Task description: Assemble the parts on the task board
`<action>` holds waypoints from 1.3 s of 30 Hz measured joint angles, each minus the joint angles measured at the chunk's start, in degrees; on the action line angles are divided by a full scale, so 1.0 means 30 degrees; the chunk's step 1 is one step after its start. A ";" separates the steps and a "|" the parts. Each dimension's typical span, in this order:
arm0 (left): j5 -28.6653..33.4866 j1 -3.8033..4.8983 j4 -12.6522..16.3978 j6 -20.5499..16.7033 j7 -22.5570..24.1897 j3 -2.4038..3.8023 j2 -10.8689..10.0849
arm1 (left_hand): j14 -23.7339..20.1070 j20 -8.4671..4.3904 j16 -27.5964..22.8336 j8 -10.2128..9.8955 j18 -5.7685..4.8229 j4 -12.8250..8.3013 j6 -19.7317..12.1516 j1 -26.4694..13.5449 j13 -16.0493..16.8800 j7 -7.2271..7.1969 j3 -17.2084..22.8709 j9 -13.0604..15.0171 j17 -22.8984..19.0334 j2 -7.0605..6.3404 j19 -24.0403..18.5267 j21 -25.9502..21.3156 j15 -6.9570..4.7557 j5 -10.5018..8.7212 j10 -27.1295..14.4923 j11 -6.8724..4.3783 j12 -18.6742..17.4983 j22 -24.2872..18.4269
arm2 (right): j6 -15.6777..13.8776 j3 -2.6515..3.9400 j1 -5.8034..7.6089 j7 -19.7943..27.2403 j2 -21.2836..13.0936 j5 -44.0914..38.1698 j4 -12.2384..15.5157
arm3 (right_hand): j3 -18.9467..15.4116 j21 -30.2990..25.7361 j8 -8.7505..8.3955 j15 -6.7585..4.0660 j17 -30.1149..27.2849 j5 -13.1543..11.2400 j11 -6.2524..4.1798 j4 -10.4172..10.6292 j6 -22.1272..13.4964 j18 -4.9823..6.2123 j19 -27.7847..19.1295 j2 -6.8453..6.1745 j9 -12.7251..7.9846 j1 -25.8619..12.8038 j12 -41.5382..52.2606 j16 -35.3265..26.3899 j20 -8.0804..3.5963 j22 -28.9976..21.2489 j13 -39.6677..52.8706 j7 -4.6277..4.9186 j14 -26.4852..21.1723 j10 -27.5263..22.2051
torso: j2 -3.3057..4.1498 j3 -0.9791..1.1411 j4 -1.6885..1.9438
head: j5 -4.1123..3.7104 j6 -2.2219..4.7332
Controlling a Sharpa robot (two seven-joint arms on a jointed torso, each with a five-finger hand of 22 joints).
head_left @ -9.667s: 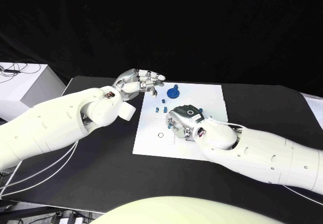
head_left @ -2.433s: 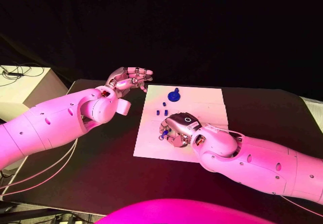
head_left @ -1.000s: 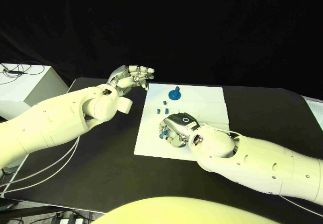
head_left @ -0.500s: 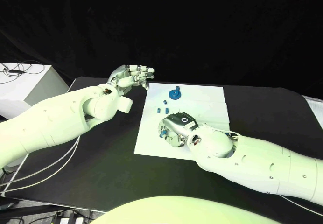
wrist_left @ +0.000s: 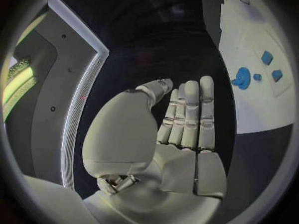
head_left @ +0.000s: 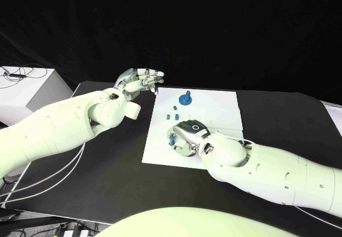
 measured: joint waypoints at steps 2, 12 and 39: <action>0.0005 0.0000 0.0000 0.0006 -0.0011 0.0000 -0.0001 | 0.0001 0.0000 0.0000 0.0000 0.0000 0.0000 0.0000 -0.0036 -0.0001 0.0000 0.0000 -0.0002 0.0000 -0.0036 0.0000 0.0000 0.0000 0.0000 0.0000 0.0000 0.0000 0.0000 | -0.0013 -0.0004 0.0000 0.0016 -0.0013 0.0034 -0.0007 | -0.0091 -0.0078 -0.0028 0.0000 -0.0030 0.0000 0.0011 0.0007 -0.0002 0.0001 0.0001 0.0004 -0.0047 0.0005 0.0000 -0.0075 0.0001 -0.0037 0.0001 0.0003 0.0000 -0.0048 | 0.0000 0.0005 -0.0002 | -0.0007 -0.0002; 0.0020 0.0000 0.0000 0.0056 -0.0058 0.0000 0.0004 | 0.0001 0.0000 0.0000 0.0000 -0.0001 -0.0001 0.0000 -0.0036 -0.0001 0.0000 0.0000 -0.0001 0.0000 -0.0036 -0.0001 0.0000 0.0000 0.0000 0.0000 -0.0001 0.0000 0.0000 | -0.0190 -0.0013 0.0001 0.0004 -0.0045 0.0092 -0.0020 | -0.0906 -0.0407 -0.0366 0.0067 -0.0258 0.0000 0.0100 0.0031 -0.0221 0.0001 -0.0065 0.0231 -0.0252 0.0383 0.0001 -0.0148 0.0070 -0.0261 0.0002 0.0086 -0.0068 -0.0435 | 0.0005 0.0009 -0.0002 | -0.0022 -0.0011; 0.0041 -0.0004 -0.0168 0.0213 -0.0168 -0.0002 0.0106 | 0.0001 0.0000 0.0000 0.0000 0.0001 0.0104 0.0000 -0.0112 0.0014 0.0000 -0.0001 0.0001 -0.0001 0.0041 0.0000 -0.0089 -0.0001 0.0000 -0.0069 -0.0071 -0.0001 -0.0021 | -0.2129 0.0249 0.0532 0.0172 -0.1959 0.1510 0.1713 | -0.8308 -0.1925 -0.2174 0.0509 -0.1241 0.0636 0.0521 0.3116 -0.5473 0.0297 -0.0157 0.0436 -0.3183 0.4060 0.0308 -0.0443 0.0388 -0.1144 -0.0009 0.0227 -0.0375 -0.4481 | -0.0042 0.0018 -0.0044 | -0.0287 0.0385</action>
